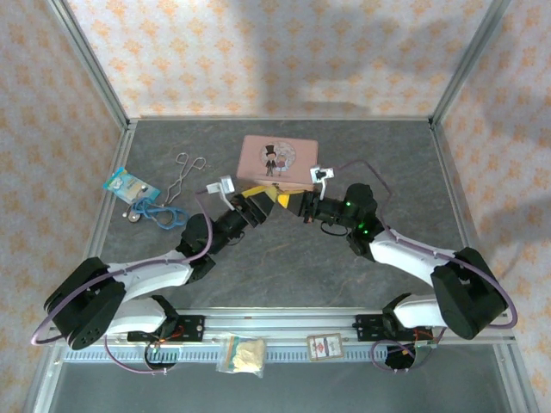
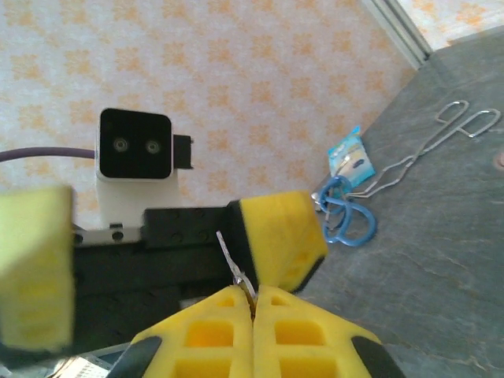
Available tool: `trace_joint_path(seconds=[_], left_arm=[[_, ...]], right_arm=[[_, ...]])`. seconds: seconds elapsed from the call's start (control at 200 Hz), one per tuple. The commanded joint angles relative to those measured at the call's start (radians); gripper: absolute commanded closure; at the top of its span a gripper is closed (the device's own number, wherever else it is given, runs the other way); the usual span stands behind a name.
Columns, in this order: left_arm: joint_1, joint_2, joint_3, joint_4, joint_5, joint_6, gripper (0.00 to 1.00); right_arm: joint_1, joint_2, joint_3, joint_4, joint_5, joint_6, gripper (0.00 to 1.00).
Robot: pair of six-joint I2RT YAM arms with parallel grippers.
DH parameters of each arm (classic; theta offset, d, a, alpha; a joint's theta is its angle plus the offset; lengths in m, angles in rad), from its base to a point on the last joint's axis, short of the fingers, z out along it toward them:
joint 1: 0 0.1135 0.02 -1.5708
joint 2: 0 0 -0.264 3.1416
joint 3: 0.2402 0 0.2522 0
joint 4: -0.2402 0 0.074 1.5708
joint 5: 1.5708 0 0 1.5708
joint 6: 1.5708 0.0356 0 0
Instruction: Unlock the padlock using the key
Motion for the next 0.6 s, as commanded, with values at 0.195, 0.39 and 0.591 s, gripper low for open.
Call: trace_joint_path(seconds=[0.195,0.39,0.591], left_arm=[[0.144,0.024,-0.063,-0.182,-0.082,-0.128,0.05],[0.072,0.202,-0.025,-0.168,-0.098,-0.177,0.14],[-0.033,0.443,0.115,-0.178,-0.211,-0.236,0.31]], right_arm=[[-0.004,-0.069,0.003,-0.230,0.175,-0.188,1.00],[-0.004,-0.087,0.016,-0.380,0.377,-0.248,1.00],[-0.005,-0.090,0.020,-0.469,0.520,-0.262,1.00]])
